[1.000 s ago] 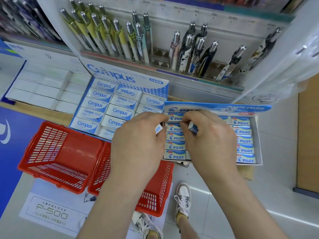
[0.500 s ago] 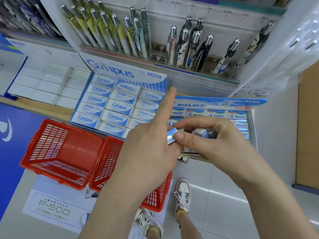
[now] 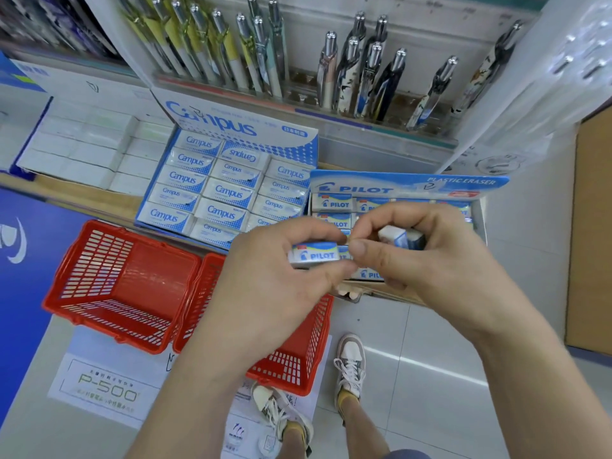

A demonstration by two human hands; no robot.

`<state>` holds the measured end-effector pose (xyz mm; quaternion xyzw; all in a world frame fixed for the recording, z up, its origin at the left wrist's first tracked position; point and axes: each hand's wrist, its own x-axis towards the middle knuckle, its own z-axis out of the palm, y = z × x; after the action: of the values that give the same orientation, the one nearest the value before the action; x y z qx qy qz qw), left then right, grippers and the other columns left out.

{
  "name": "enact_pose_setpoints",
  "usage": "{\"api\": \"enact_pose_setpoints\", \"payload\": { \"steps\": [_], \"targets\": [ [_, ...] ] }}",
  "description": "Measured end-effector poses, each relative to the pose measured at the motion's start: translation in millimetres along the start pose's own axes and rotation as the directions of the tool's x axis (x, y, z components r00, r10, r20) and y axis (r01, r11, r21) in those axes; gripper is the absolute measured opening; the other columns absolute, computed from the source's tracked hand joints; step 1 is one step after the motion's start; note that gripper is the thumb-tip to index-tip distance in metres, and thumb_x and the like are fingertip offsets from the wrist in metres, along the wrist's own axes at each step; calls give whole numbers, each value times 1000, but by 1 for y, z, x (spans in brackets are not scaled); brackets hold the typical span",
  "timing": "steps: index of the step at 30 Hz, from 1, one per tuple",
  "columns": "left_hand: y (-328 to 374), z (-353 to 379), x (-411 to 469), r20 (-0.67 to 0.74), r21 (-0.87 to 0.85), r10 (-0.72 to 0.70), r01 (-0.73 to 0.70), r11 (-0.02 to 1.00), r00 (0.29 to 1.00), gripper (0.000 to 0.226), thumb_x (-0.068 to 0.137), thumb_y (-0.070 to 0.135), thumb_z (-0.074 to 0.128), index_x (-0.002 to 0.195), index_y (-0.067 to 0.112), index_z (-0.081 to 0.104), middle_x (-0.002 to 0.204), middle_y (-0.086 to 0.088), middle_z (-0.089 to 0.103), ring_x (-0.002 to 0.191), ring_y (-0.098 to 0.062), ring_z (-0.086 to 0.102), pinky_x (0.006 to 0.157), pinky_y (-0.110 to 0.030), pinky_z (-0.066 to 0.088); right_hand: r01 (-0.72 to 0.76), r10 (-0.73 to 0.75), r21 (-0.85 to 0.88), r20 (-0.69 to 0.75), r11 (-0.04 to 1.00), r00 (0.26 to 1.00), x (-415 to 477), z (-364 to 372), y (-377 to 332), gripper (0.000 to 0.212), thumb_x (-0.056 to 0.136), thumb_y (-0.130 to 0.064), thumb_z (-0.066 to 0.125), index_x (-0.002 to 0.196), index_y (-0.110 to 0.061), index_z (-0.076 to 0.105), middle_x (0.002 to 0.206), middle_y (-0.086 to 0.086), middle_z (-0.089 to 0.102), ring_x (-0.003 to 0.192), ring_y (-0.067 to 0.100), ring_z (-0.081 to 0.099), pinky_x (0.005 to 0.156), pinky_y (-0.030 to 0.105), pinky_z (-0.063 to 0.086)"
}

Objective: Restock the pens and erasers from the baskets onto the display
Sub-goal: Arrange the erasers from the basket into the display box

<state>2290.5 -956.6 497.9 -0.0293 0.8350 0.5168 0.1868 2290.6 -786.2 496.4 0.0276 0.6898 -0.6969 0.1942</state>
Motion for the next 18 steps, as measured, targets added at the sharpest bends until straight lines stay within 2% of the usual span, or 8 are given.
{"api": "enact_pose_setpoints", "payload": {
  "steps": [2,7,9,10,12,14,16,18],
  "targets": [
    [-1,2,0,1,-12,8,-8,1000,1000,23,70,30,78,90,37,69,69,19,69,53,6,59,56,-12,44,12,-10,-39,51,999,999,0,2,6,12,77,-21,76,87,-19,72,68,-9,59,54,3,47,51,15,38],
    [5,-1,1,76,-57,9,-5,998,997,59,74,23,78,119,46,47,85,16,72,57,3,63,61,-15,49,15,-6,-64,143,998,990,-2,-6,8,28,74,-22,76,102,-26,74,79,-5,60,67,7,55,61,23,47],
    [6,-2,1,104,76,51,-59,995,993,68,78,29,75,127,55,35,91,18,70,66,3,65,70,-21,51,4,16,-147,137,989,990,-2,-9,6,28,72,-26,76,100,-29,74,79,-4,62,69,9,57,66,33,51],
    [7,-2,2,121,176,74,-95,980,990,71,80,32,73,129,58,28,93,17,69,74,1,65,76,-26,51,4,25,-206,139,979,990,-1,-9,4,27,72,-29,77,99,-29,74,79,-4,62,67,9,56,65,34,50],
    [10,0,3,147,341,110,-155,927,983,76,84,35,67,133,59,13,98,12,68,84,-8,64,83,-34,48,3,41,-302,137,953,990,1,-10,0,24,71,-32,78,94,-29,73,76,-6,62,61,4,53,59,23,46],
    [11,4,5,170,444,165,-225,867,972,83,85,31,63,136,54,2,102,7,68,87,-17,63,80,-38,46,2,48,-392,116,920,992,4,-9,-3,21,72,-33,80,89,-27,70,73,-5,63,56,5,53,56,23,47],
    [12,9,8,191,494,203,-272,826,961,88,84,28,63,138,51,-3,101,5,69,86,-21,63,76,-39,47,2,45,-453,93,891,995,8,-8,-3,23,70,-37,79,85,-26,65,73,1,65,59,16,58,58,35,51],
    [11,12,11,174,497,205,-266,826,963,90,82,29,66,138,50,-2,96,3,70,84,-23,64,74,-40,48,0,34,-464,65,886,997,10,-7,-1,27,68,-42,78,82,-25,63,72,6,66,63,22,59,60,39,51]
  ]
}}
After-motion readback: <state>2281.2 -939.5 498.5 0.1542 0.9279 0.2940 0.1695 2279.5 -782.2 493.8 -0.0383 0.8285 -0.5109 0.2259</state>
